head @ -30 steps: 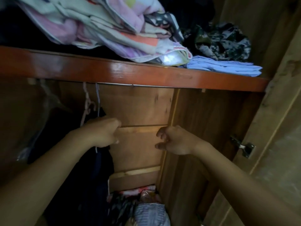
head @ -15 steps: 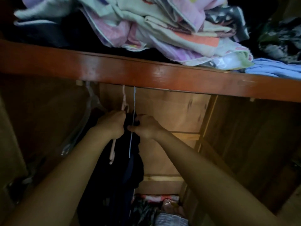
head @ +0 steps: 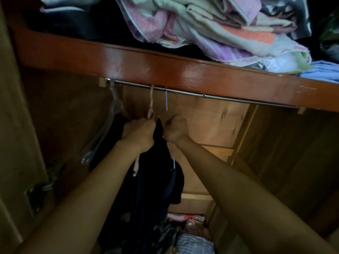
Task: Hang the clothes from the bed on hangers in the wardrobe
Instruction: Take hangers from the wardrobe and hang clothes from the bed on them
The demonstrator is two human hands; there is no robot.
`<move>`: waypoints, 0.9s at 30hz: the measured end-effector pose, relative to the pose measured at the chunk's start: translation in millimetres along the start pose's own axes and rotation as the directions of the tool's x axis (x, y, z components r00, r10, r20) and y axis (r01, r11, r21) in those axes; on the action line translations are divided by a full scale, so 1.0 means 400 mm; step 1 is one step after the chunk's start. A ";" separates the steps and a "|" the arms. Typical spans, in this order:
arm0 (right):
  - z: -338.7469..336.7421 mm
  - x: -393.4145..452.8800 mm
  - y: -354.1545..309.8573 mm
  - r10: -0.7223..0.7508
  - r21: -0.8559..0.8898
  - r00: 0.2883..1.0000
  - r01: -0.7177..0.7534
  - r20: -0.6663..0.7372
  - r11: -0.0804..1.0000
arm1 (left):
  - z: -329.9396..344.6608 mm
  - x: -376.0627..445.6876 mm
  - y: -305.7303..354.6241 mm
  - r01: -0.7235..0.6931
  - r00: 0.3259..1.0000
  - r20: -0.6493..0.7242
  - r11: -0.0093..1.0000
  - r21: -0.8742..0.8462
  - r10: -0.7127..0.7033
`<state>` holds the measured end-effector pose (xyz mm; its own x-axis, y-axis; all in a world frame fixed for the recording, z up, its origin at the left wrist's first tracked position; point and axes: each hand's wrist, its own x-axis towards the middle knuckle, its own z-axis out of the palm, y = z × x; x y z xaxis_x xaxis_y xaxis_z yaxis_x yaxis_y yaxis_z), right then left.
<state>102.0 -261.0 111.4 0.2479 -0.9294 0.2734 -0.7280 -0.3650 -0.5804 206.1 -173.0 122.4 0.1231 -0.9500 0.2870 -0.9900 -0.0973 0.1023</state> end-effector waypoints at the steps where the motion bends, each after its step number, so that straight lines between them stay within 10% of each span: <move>1: -0.009 -0.007 0.004 -0.001 0.016 0.999 0.002 -0.044 1.000 | 0.000 0.000 0.003 -0.007 1.000 -0.022 1.000 0.018 0.008; 13: -0.134 0.010 0.050 -0.068 0.027 0.970 0.077 -0.232 0.997 | -0.001 -0.020 0.040 -0.046 0.997 -0.067 0.996 -0.076 0.041; 27: -0.166 -0.152 0.245 0.063 0.233 0.988 -0.029 -0.142 0.972 | 0.067 0.017 0.123 -0.052 0.999 -0.012 0.949 -0.310 0.051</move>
<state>-27.0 -236.5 88.6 0.1082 -0.9334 0.3422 -0.5655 -0.3409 -0.7510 156.5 -192.2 104.0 0.0734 -0.9501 0.3032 -0.9247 0.0490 0.3776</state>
